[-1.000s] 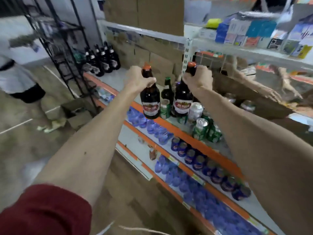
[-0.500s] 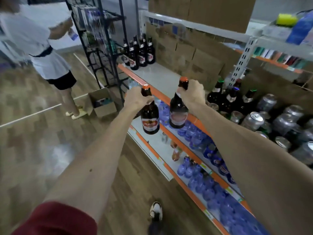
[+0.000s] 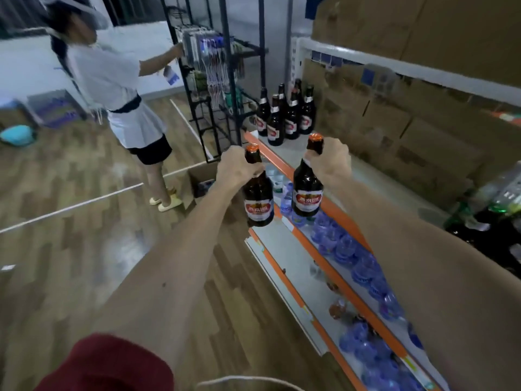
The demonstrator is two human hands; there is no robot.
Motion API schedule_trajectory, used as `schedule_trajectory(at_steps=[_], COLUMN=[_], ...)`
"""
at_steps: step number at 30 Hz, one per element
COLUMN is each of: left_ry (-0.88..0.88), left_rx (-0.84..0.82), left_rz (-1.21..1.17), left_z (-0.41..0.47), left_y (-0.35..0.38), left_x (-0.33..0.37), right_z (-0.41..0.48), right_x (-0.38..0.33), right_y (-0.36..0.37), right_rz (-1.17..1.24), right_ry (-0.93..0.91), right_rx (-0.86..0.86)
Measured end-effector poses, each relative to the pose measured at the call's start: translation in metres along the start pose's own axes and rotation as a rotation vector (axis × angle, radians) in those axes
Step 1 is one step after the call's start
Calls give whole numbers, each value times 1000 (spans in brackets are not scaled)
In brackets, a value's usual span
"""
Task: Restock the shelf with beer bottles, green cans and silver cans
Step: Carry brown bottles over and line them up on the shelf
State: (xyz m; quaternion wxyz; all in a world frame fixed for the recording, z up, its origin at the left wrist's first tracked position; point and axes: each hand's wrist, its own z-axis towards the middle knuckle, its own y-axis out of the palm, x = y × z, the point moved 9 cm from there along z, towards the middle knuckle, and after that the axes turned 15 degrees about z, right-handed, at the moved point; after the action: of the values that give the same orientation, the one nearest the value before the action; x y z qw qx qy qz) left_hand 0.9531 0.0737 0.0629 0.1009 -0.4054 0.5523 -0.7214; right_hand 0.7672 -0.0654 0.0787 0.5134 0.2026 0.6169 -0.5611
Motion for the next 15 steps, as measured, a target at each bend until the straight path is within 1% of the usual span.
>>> schedule_trajectory(at_steps=[4, 9, 12, 15], left_ry=[-12, -2, 27, 63], left_rx=[-7, -56, -98, -104], left_rz=[9, 2, -6, 1], left_z=[51, 134, 190, 241], left_y=[-5, 1, 1, -6], left_x=[-30, -70, -85, -95], right_z=[40, 94, 129, 167], right_x=[-11, -11, -14, -27], right_y=[52, 124, 157, 180], right_rz=[11, 6, 3, -4], right_ry=[-6, 47, 94, 95], right_rx=[2, -16, 9, 49])
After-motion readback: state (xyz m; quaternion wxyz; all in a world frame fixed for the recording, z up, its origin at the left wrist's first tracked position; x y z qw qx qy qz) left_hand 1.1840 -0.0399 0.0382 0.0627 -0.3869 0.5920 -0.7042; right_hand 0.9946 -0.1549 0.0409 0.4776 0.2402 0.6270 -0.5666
